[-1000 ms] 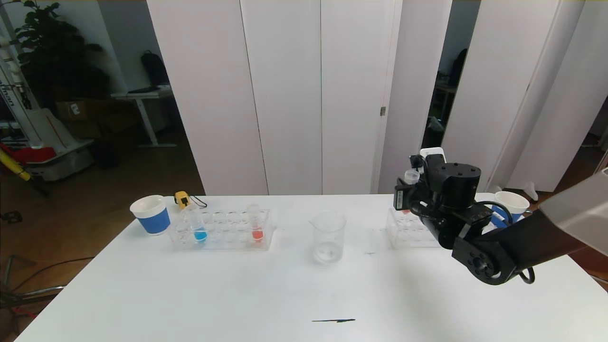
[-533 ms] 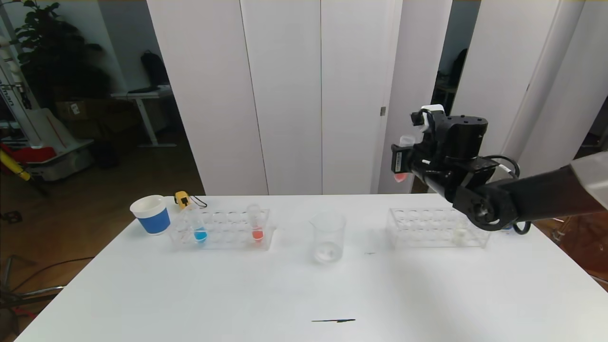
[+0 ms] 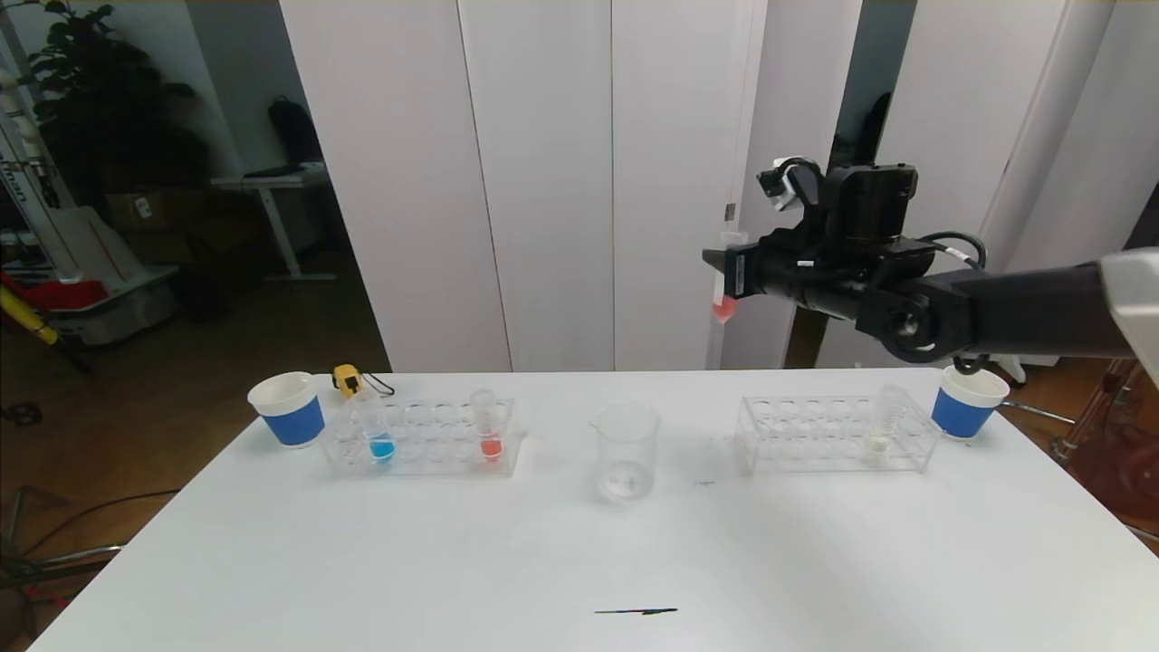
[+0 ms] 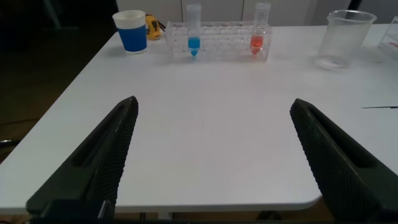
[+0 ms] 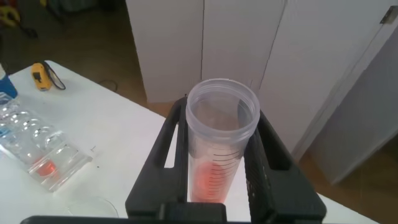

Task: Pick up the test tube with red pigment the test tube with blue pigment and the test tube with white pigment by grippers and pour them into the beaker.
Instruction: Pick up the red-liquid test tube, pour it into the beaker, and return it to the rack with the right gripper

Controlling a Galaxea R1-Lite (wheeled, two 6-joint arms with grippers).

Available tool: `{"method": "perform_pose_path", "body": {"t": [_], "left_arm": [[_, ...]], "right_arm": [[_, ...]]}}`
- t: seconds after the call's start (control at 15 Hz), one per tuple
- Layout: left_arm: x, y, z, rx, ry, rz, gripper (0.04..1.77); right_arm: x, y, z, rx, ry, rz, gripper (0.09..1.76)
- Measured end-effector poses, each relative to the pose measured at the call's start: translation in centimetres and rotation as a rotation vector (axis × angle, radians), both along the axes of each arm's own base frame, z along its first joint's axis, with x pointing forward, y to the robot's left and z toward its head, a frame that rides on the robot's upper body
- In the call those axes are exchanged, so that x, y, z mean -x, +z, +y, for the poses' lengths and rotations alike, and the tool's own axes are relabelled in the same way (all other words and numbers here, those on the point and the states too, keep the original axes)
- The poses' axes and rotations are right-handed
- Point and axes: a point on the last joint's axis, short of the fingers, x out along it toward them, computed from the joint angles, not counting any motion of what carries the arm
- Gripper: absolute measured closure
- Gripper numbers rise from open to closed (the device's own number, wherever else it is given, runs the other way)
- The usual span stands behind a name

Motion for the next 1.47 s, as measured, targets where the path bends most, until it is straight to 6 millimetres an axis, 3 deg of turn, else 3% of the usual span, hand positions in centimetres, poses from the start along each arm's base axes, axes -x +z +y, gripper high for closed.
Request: {"method": "perform_pose_path", "body": {"t": [0.53, 1.13, 1.47], "left_arm": [[0.0, 0.0, 0.0, 0.000, 0.000, 0.000, 0.06], [0.0, 0.0, 0.0, 0.000, 0.000, 0.000, 0.06], [0.0, 0.0, 0.0, 0.000, 0.000, 0.000, 0.06]], "right_arm": [[-0.9, -0.9, 1.1, 0.063, 0.354, -0.082, 1.26], [0.4, -2.2, 3.3, 0.276, 0.431, -0.288, 1.26], [1.5, -3.6, 3.4, 0.374, 0.439, -0.475, 1.26]]}}
